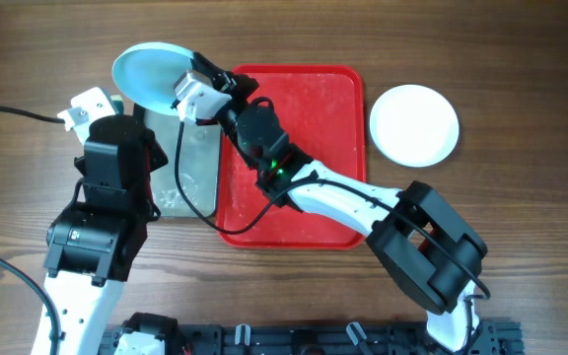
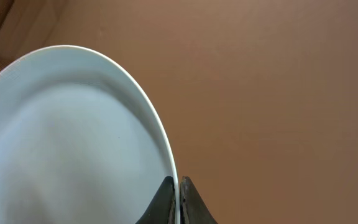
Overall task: Clean dirty plates on tray and stack at the side
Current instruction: 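Hold the blue plate raised over the tray's upper left edge with right gripper, then carry the blue plate right and lower it onto the white plate stack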
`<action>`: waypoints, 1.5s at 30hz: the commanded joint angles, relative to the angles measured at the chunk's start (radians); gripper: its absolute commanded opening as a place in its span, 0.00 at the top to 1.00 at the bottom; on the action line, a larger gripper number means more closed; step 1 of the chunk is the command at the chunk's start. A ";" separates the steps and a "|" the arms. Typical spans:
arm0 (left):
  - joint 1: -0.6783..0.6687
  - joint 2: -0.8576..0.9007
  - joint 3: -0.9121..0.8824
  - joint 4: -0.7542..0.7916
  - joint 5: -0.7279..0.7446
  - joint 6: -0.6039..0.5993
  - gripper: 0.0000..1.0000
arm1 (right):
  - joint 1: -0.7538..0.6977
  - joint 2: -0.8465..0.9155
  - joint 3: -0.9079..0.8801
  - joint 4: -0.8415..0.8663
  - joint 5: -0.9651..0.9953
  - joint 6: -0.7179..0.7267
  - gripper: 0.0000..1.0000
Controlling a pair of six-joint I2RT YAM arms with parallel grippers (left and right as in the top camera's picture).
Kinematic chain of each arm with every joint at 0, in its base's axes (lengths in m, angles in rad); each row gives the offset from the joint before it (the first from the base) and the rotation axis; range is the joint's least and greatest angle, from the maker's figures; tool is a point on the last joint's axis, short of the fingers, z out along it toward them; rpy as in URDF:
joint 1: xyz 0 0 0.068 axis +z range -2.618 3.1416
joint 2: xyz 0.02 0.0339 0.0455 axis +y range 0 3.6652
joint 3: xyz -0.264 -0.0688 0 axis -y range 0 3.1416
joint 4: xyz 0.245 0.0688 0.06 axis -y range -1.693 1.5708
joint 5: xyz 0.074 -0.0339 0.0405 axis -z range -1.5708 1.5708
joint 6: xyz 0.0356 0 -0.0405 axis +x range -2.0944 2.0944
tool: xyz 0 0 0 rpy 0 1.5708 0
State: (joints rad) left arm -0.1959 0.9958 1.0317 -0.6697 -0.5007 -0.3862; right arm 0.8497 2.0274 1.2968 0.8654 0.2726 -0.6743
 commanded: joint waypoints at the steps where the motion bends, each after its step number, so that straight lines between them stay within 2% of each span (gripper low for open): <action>1: 0.004 -0.015 0.003 0.004 -0.005 0.012 0.96 | -0.008 0.001 0.012 -0.013 -0.019 0.185 0.96; 5: 0.004 -0.015 0.003 0.003 -0.005 0.012 0.96 | -0.009 0.000 0.012 -0.045 -0.018 0.273 0.96; 13: 0.004 -0.013 0.003 -0.003 0.021 0.012 0.96 | -0.014 0.000 0.012 -0.230 -0.048 0.643 0.95; 17: 0.004 -0.008 0.003 -0.003 0.021 0.013 0.96 | -0.025 0.000 0.012 -0.321 -0.140 0.719 0.95; 23: 0.004 0.006 0.003 -0.003 0.047 0.012 0.96 | -0.078 -0.024 0.012 -0.365 -0.179 0.819 0.96; 30: 0.004 0.025 0.003 -0.003 0.048 0.012 0.96 | -0.228 -0.129 0.012 -0.512 -0.413 1.022 0.96; 35: 0.004 0.031 0.003 0.002 0.098 0.012 0.96 | -0.366 -0.190 0.012 -0.647 -0.552 1.071 0.96; 45: 0.004 0.108 0.003 0.052 0.190 0.028 0.96 | -0.657 -0.256 0.012 -0.994 -0.802 1.070 0.96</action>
State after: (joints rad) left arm -0.1959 1.0561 1.0317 -0.6441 -0.3489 -0.3855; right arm 0.2821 1.8191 1.2995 -0.0631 -0.3653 0.3756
